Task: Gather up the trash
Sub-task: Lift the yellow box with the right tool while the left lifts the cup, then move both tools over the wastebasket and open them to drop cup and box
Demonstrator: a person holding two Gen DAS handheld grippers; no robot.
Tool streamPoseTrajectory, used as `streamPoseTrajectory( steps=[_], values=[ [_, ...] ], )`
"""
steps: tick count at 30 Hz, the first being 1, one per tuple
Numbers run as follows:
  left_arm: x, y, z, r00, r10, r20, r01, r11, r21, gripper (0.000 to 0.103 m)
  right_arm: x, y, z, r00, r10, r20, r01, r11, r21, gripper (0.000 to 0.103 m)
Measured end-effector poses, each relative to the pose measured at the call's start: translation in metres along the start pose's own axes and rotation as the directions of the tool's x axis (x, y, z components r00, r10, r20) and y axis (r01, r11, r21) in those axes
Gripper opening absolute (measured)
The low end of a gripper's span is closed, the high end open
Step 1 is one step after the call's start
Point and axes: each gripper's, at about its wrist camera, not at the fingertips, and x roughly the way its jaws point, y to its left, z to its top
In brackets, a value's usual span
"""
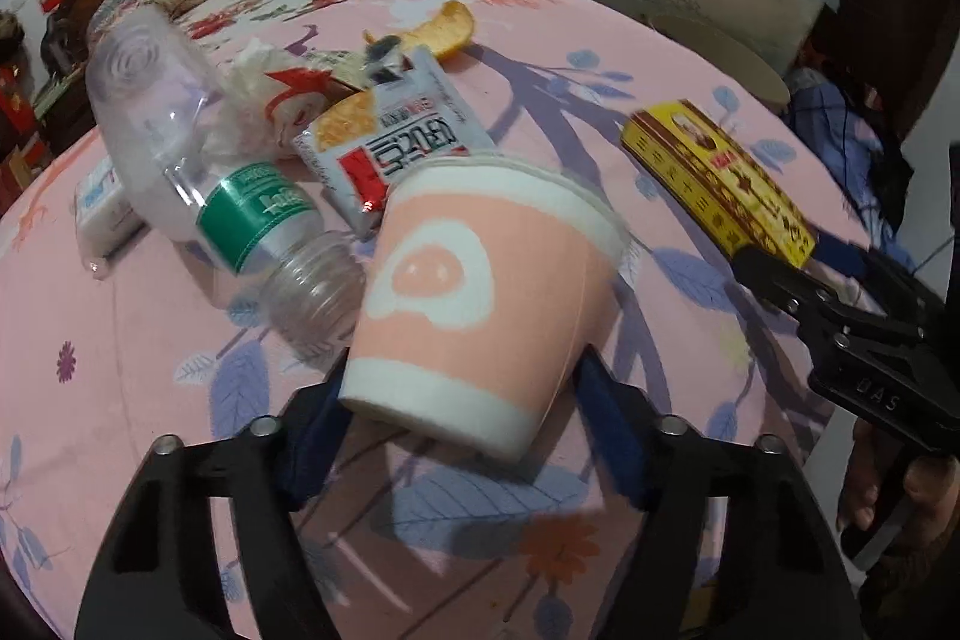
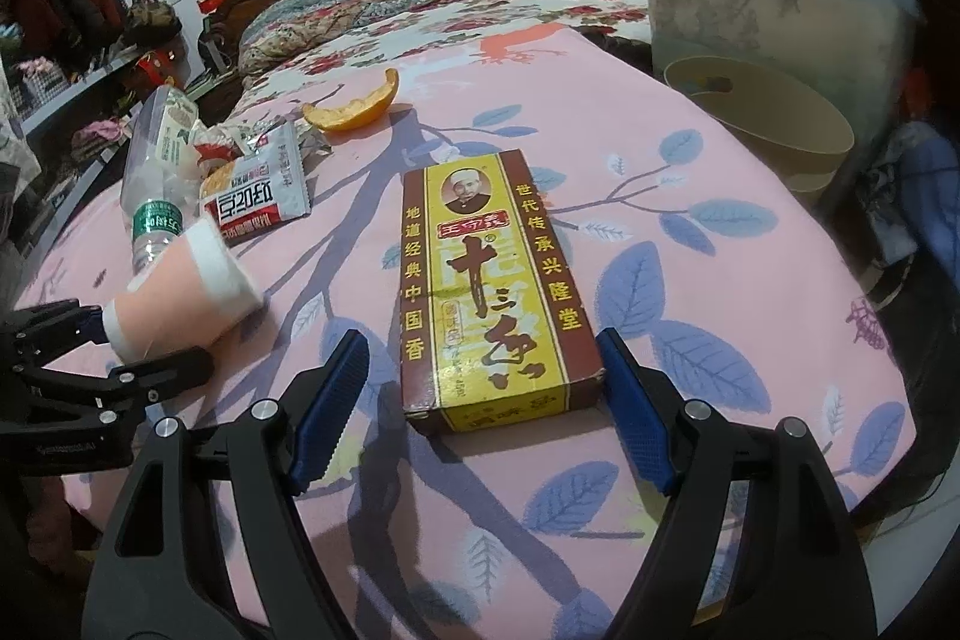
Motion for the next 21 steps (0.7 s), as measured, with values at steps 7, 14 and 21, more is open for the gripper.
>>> streamPoseTrajectory(
  steps=[7,14,21],
  values=[
    [-0.026,-0.022,0.017,0.992,-0.08,0.102,0.071,0.993,0.09,0.062,-0.008,-0.008,0.007,0.997,-0.023,0.075,0.024,1.0,-0.011,0.06],
    [-0.009,-0.064,0.086,0.963,-0.264,0.047,0.251,0.949,0.192,0.062,-0.013,-0.077,0.036,0.992,-0.043,0.118,0.022,0.985,0.171,0.06],
    [0.043,-0.141,0.21,0.912,-0.405,-0.06,0.406,0.875,0.264,0.063,-0.009,-0.181,0.084,0.984,-0.122,0.131,0.063,0.922,0.383,0.06]
  ],
)
